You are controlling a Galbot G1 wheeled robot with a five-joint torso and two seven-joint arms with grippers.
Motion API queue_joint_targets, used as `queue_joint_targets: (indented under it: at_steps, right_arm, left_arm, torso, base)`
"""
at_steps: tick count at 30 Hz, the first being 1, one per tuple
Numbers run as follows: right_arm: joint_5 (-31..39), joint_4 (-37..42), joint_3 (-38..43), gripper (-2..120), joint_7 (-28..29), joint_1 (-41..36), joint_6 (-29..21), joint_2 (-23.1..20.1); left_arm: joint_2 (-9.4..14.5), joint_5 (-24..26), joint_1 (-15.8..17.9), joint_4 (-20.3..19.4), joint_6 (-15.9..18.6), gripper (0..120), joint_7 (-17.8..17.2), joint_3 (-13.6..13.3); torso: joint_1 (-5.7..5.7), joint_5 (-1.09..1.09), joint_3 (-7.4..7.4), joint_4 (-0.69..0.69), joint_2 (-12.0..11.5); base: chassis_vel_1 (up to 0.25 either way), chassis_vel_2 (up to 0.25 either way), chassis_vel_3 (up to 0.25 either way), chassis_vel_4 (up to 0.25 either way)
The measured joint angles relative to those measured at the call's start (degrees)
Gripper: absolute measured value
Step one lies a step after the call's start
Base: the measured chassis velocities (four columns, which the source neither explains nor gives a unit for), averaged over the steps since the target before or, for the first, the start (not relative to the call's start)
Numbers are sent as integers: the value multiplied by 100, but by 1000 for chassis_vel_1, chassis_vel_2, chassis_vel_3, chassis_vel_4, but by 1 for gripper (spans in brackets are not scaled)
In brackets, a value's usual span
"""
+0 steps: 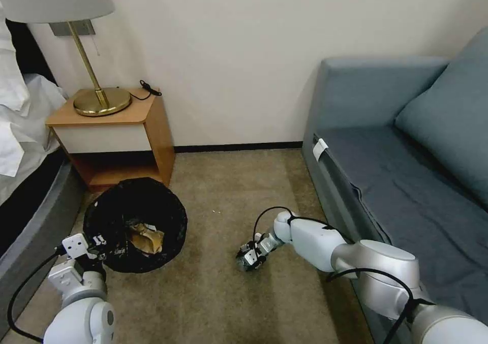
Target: Pick up the trash bin, then pick up the garbage on the floor and place it into the trash bin.
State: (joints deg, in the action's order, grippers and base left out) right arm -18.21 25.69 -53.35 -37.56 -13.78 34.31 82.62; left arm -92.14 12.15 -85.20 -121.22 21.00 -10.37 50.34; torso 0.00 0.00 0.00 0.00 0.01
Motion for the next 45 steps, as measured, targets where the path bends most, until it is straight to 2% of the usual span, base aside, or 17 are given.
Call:
queue_joint_targets:
  at_steps: [2,8,11,15,18,22,24,26,28,29,30,33,34,36,38,42,45]
  right_arm:
    - [3,-6,1,36,1,-16,-7,-1]
    - [34,50,41,24,6,-32,-11,-23]
    - [135,231,53,23,2,-29,-26,-94]
    - [648,787,-3,23,-15,66,-212,-341]
    - [1581,1847,16,23,12,329,-665,-793]
    - [1943,2506,282,23,41,503,-834,-1113]
    - [1984,2590,320,23,44,524,-856,-1155]
    - [2566,3629,701,23,100,712,-1304,-1775]
    - [3060,4222,863,23,180,762,-1560,-1981]
    - [3060,4222,863,23,180,762,-1560,-1981]
    - [3605,4651,951,23,299,777,-1704,-1997]
    - [4246,5139,938,23,608,794,-1980,-1903]
    - [4246,5139,938,23,608,794,-1980,-1903]
    - [4850,5544,751,23,1100,804,-2220,-1606]
    - [4960,5604,689,23,1216,801,-2248,-1527]
    - [5543,5844,323,23,1998,591,-2472,-1019]
    - [5741,5891,222,23,2233,471,-2546,-899]
  left_arm:
    - [0,0,-4,2,-10,2,2,-2]
    - [0,0,-13,9,-12,2,4,-4]
    - [0,0,-13,25,-12,2,6,-7]
    - [0,9,-9,53,6,2,6,-17]
    - [0,27,3,145,67,2,12,-59]
    - [0,22,11,250,88,2,12,-113]
    - [0,18,13,266,90,2,12,-119]
    - [0,-48,45,423,120,2,11,-173]
    - [1,-52,64,496,168,2,9,-214]
    - [1,-52,64,496,168,2,9,-214]
    - [1,-52,83,564,197,2,17,-267]
    - [1,-81,96,629,208,2,-12,-310]
    - [1,-81,96,629,208,2,-12,-310]
    - [0,-106,107,687,205,2,-24,-376]
    - [1,-102,107,687,204,2,-26,-400]
    - [1,33,96,620,243,2,-82,-527]
    - [1,87,101,578,275,2,-99,-555]
  torso:
    - [0,0,0,0,0]
    - [0,0,0,0,0]
    - [0,0,0,0,0]
    - [0,0,0,-1,0]
    - [0,0,0,0,0]
    - [0,-1,0,0,0]
    - [0,-1,0,0,0]
    - [0,-2,0,-1,0]
    - [0,0,0,-6,0]
    - [0,0,0,-6,0]
    - [0,-1,0,-4,0]
    - [0,0,0,0,-1]
    - [0,0,0,0,-1]
    - [0,-1,0,1,-1]
    - [0,-2,0,2,-1]
    - [0,-1,0,1,-1]
    - [0,-2,0,1,-1]
  base:
    - [0,0,0,0]
    - [0,0,0,0]
    - [0,0,0,0]
    - [0,0,0,0]
    - [0,0,0,0]
    - [0,0,0,0]
    - [0,0,0,0]
    - [0,0,0,0]
    - [0,0,0,0]
    - [0,0,0,0]
    - [0,0,0,0]
    - [0,0,0,0]
    - [0,0,0,0]
    - [0,0,0,0]
    - [0,0,0,0]
    - [0,0,0,0]
    - [0,0,0,0]
